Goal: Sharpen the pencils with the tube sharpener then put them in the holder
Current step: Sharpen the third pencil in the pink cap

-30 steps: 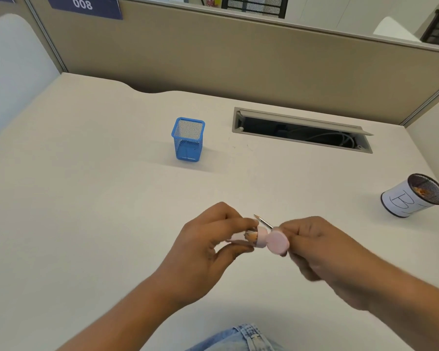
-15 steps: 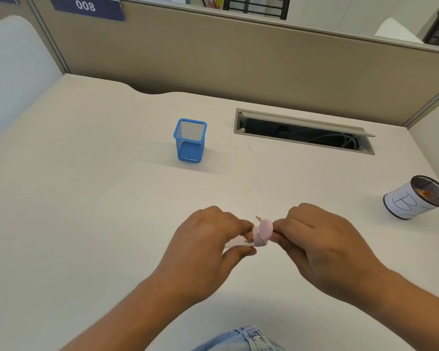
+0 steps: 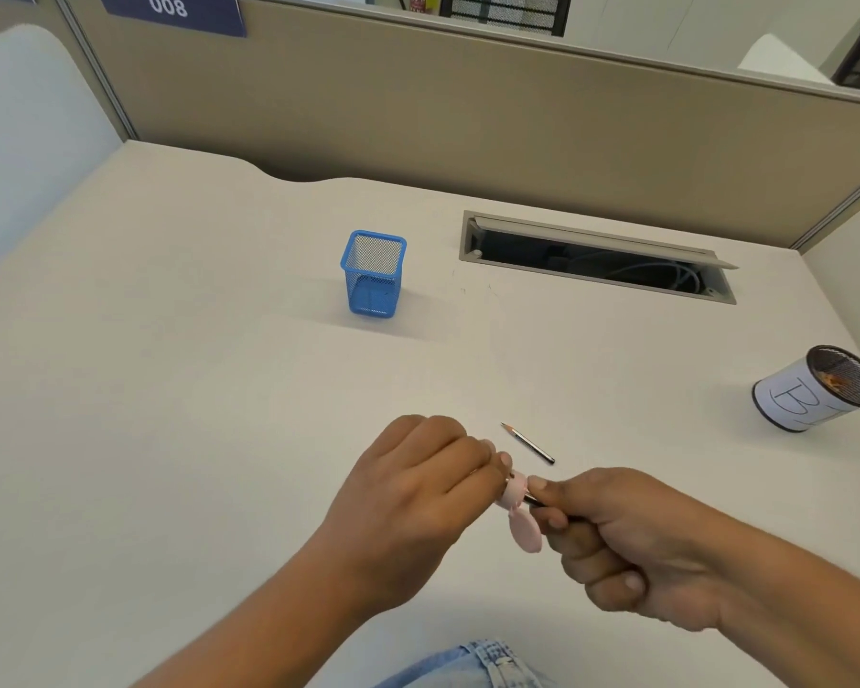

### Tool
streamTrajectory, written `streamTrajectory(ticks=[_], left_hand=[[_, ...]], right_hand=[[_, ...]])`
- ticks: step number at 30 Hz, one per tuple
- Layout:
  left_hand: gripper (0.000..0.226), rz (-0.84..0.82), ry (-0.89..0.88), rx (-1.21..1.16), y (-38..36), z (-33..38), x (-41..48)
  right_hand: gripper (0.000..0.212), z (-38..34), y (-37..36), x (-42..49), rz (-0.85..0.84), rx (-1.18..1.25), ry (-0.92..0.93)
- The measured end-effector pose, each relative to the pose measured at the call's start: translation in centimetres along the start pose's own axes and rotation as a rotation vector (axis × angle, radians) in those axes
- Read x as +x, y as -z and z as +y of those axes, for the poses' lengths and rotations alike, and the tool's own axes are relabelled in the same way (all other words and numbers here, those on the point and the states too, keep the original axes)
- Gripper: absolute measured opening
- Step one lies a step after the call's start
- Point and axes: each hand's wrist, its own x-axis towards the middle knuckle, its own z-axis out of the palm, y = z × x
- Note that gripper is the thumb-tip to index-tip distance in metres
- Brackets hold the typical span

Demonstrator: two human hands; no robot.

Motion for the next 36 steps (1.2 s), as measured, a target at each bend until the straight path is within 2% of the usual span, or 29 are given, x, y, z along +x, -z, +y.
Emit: streamTrajectory(ticks=[2,4,6,8,9,11,14,16,18,22,24,26,28,30,32,36], left_hand=[[0.008,0.011,0.01,0.002,-0.2,0.0,-0.2],[0.01,0.007,0.055,-0.02,-0.3,0.0,-0.3],[0.011,-0.004,0.125,-0.062,-0.4,-0.1,-0.4],[0.007,-0.027,0.203,-0.125,-0.5,-0.1,-0.4],[0.01,-0.036,0.254,-0.167,-0.6,-0.2,-0.4],[0.018,-0.042,0.367,-0.293,-0.6,-0.1,-0.3],[0.022,-0.045,0.509,-0.465,-0.3,0.0,0.0],[0.022,-0.044,0.539,-0.527,-0.2,0.0,0.1],[0.021,-0.026,0.499,-0.541,-0.2,-0.1,0.3],[0.018,0.027,0.374,-0.475,-0.4,-0.2,0.5],[0.015,0.054,0.298,-0.388,-0.5,-0.1,0.5],[0.006,0.077,0.184,-0.265,-0.7,-0.1,0.4],[0.007,0.081,0.096,-0.146,-0.8,-0.3,0.3],[0.008,0.076,0.069,-0.103,-0.8,-0.4,0.0],[0.009,0.066,0.078,-0.083,-0.8,-0.5,-0.1],[0.006,0.039,0.183,-0.061,-0.9,-0.9,-0.6]], right_hand=[[0.045,0.1,0.1,0.1,0.017,-0.122,0.077],[0.045,0.4,-0.1,0.2,0.113,-0.344,0.249],[0.03,0.7,0.0,0.2,0.235,-0.572,0.445],[0.007,1.0,0.1,0.3,0.325,-0.681,0.665],[0.003,1.1,0.1,0.3,0.378,-0.776,0.77],[0.003,1.1,0.5,0.2,0.5,-1.028,0.947],[0.015,1.2,1.3,0.5,0.547,-1.2,1.2],[0.021,1.1,1.7,0.6,0.615,-1.295,1.327],[0.029,0.9,1.7,0.6,0.688,-1.401,1.361],[0.036,0.7,1.3,0.2,0.669,-1.413,1.259],[0.036,0.8,0.8,0.1,0.62,-1.301,1.095],[0.042,0.9,0.2,0.4,0.507,-0.938,0.8],[0.044,0.5,0.0,0.5,0.35,-0.498,0.452],[0.041,0.1,-0.1,0.4,0.252,-0.336,0.291],[0.042,-0.1,-0.2,0.4,0.235,-0.367,0.288],[0.045,0.1,-0.1,0.5,0.333,-0.554,0.414]])
